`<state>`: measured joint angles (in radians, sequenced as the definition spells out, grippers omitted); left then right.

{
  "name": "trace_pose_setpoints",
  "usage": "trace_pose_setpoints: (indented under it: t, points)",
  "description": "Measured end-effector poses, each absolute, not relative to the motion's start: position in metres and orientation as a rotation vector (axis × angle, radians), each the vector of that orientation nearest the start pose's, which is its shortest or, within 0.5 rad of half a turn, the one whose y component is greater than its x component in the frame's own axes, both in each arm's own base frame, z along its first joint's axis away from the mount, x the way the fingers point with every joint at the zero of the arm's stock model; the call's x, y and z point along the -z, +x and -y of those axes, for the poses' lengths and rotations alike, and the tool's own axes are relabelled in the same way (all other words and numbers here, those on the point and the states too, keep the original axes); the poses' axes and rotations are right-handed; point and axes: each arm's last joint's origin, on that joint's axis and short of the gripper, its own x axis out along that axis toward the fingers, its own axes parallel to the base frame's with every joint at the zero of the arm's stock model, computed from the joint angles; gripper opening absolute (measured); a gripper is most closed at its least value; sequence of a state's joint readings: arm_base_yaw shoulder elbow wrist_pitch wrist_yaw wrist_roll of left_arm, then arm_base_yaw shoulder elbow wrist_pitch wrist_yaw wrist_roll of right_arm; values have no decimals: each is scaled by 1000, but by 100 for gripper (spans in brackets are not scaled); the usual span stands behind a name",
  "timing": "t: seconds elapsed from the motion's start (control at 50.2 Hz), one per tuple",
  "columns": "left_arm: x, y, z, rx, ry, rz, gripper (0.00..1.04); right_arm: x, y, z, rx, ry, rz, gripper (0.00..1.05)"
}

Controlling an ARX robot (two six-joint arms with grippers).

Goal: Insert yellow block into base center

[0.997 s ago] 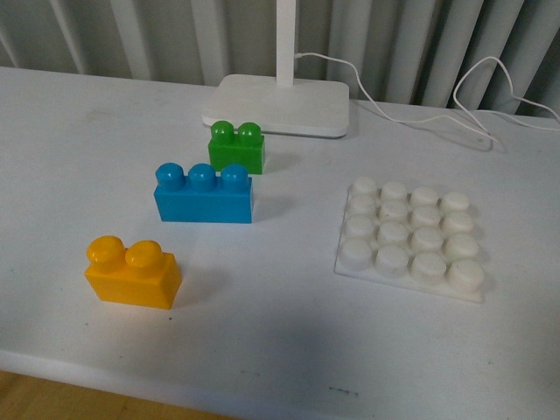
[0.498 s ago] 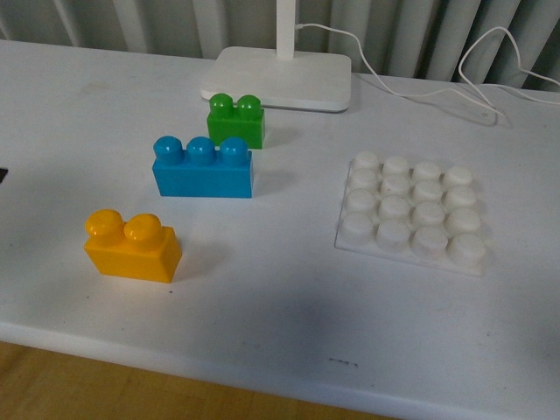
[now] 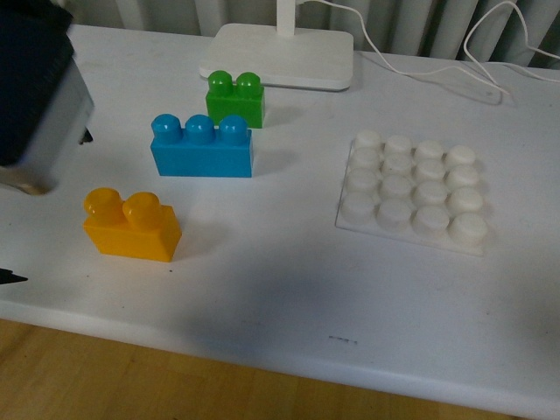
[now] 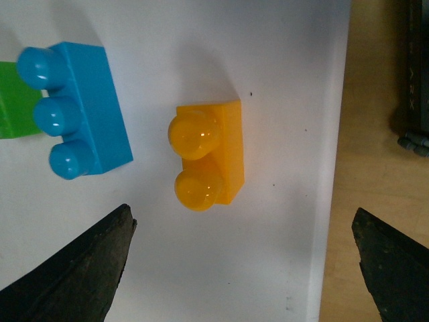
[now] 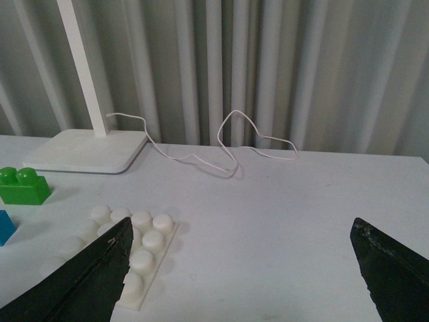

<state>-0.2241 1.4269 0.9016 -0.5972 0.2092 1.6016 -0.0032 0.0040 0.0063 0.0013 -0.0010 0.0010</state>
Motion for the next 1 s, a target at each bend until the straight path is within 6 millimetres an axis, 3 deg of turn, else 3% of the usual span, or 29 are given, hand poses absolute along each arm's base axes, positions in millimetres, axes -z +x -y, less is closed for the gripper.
trace_pose_setpoints:
  t: [0.379,0.797,0.997]
  points:
    - [-177,297,81,1253,1387,-622,98,-165,98,0,2,1,4,95]
    - [-157,315,86,1274,1329,-676,98,-165,98,0,2,1,4,95]
    - [-151,317,87,1285,1319,-698,73,-165,98,0,2,1,4,95]
